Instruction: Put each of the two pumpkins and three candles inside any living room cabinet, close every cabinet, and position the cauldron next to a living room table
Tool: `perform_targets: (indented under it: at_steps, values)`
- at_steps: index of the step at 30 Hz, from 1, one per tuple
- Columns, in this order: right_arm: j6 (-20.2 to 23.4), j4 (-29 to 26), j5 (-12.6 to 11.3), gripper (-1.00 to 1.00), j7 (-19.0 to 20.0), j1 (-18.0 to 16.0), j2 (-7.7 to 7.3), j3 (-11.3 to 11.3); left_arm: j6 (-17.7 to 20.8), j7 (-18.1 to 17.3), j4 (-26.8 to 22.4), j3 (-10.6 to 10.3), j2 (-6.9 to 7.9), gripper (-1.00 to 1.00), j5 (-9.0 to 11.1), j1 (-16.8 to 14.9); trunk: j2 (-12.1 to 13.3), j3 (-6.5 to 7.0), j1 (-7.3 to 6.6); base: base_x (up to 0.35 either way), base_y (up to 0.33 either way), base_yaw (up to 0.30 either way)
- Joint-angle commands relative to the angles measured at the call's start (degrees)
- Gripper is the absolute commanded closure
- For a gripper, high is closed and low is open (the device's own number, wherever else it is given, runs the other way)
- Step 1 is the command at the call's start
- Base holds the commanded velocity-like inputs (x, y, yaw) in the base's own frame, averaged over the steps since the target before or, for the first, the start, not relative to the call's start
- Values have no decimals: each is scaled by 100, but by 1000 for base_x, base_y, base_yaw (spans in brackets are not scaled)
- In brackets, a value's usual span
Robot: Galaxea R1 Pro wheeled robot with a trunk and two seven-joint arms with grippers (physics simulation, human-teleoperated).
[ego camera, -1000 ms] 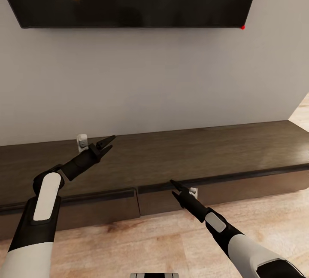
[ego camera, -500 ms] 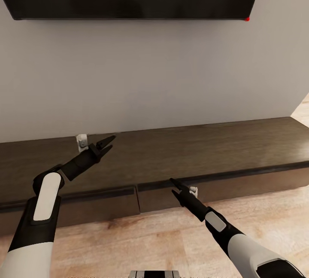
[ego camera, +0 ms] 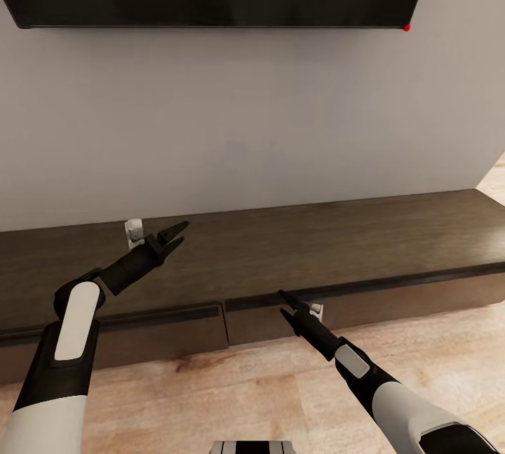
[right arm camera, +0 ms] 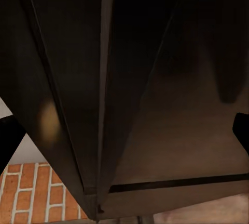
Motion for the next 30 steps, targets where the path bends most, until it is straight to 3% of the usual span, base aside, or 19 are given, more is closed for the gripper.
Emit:
perform_targets:
  at_steps: [1,13,30]
  values:
    - [16,77,-3,-100,-199,-1,-4,32,36,-18,0,9,-1,-100,-2,-4,-1,-5,0,0,0,0]
    - [15,77,-3,-100,-194,-1,-4,39,36,-18,0,9,-1,-100,-9,-4,-1,-5,0,-60,0,0]
    - [15,77,-12,-100,-201,-1,-4,33,36,-18,0,9,-1,-100,-10,-4,-1,-5,0,36,0,0]
